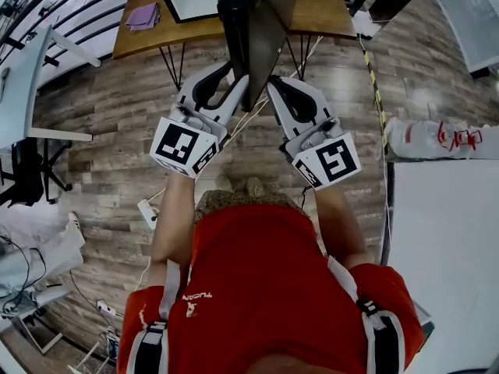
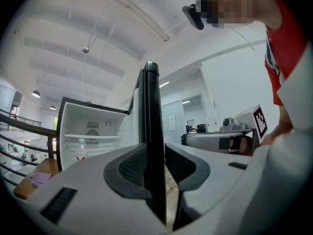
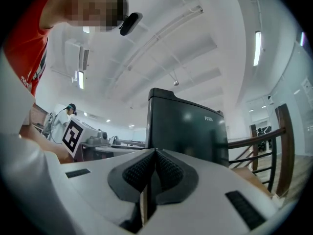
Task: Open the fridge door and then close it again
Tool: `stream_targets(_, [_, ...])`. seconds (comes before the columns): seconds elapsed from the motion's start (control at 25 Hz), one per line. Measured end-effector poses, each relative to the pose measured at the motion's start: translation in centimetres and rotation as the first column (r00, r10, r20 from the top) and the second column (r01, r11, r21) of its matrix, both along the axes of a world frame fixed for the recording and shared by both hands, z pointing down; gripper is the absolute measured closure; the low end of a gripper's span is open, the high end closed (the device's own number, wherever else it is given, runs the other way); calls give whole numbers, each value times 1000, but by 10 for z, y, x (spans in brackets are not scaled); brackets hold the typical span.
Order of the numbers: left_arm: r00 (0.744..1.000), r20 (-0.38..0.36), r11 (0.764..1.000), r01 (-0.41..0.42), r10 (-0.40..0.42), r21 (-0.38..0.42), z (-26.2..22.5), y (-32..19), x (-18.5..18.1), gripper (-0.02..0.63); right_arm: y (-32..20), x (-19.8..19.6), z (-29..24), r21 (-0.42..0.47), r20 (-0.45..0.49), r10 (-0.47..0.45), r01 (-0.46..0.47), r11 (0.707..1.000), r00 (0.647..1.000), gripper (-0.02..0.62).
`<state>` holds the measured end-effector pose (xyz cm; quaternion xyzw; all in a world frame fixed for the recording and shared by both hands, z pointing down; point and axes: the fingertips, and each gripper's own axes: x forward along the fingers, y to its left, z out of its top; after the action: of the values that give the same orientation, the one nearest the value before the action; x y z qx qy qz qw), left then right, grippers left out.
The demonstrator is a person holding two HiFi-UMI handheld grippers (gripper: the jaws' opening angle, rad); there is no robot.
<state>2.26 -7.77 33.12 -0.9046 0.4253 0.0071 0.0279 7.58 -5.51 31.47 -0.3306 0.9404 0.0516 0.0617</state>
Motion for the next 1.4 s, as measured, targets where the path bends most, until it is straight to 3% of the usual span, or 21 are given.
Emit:
stream_targets(0.32, [992, -1, 992, -129, 129, 13, -1, 16, 53, 492, 19, 37, -6, -4, 13, 91, -91, 996, 996, 568])
stream_targets(0.6, [973, -6, 973, -229, 229, 20, -2, 20, 89, 506, 26, 64, -12, -58, 53, 174, -171, 984, 983, 563])
stream_targets(0.72, [966, -11, 966, -256, 257, 15, 3, 22, 101, 509, 26, 72, -11, -78, 53, 196, -192, 978, 979, 511])
stream_targets(0.88, [967, -41, 968, -252, 252, 7, 6, 26, 110, 509, 25, 82, -14, -82, 40, 224, -221, 972, 974, 460])
stream_targets(1.08, [972, -28, 972, -235, 234, -1, 7, 20, 116, 515, 1, 73, -22, -85, 21, 209, -207, 975, 978, 415])
stream_targets(1.4, [987, 1, 986, -163, 163, 19, 6, 22, 128, 514, -23, 82, -22, -64, -67, 240, -244, 968, 969, 393])
